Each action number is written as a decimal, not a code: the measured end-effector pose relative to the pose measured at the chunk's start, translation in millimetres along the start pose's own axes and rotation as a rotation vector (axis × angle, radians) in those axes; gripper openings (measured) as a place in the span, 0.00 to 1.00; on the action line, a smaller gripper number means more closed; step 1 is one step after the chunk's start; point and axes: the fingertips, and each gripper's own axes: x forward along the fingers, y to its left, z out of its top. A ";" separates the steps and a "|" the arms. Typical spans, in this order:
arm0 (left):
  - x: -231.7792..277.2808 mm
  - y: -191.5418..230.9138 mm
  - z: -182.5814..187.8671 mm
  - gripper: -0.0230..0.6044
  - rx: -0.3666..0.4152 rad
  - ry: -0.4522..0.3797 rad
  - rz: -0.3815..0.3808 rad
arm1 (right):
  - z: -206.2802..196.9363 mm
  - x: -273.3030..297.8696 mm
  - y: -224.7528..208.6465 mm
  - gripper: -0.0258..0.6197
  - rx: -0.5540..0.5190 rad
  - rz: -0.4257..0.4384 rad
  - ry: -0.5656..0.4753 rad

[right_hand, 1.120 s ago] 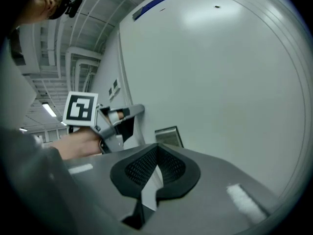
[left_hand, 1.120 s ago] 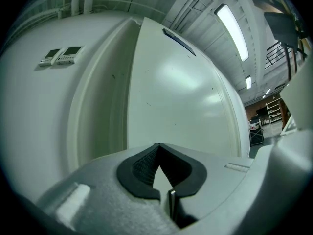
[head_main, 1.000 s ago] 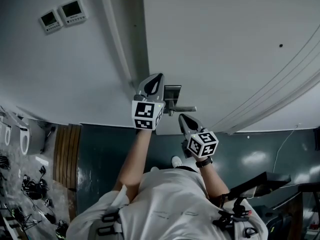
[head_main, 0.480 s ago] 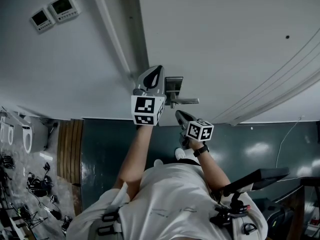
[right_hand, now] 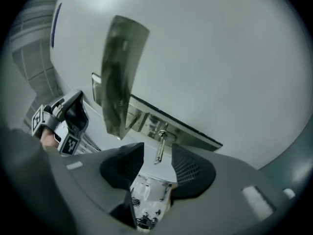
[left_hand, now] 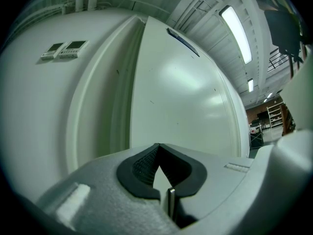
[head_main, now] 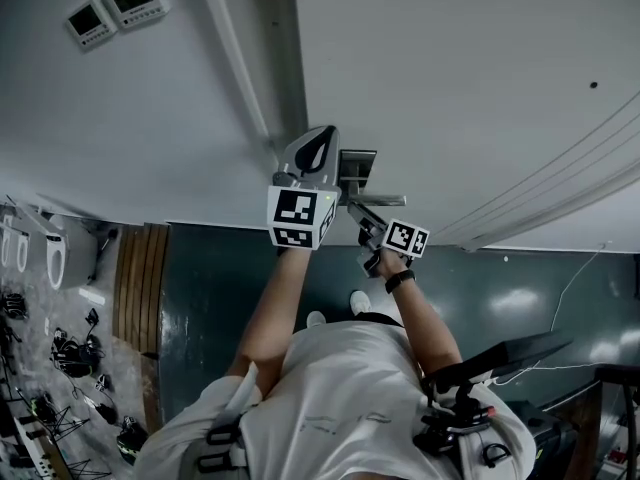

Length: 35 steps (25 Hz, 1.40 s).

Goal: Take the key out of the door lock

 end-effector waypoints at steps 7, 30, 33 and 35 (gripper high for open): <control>-0.9 0.3 -1.1 0.04 -0.010 0.004 0.003 | -0.8 16.2 -4.7 0.12 0.127 0.050 -0.007; -7.3 -4.3 0.7 0.03 -0.030 0.013 -0.009 | -24.6 -12.6 -3.5 0.08 0.487 0.101 -0.163; -7.5 -3.8 -2.1 0.04 -0.037 0.028 0.003 | -50.6 -31.0 -7.1 0.08 0.478 0.064 -0.128; -10.8 1.6 -8.3 0.04 -0.063 0.043 0.012 | -56.9 -40.9 -5.0 0.08 0.429 0.053 -0.119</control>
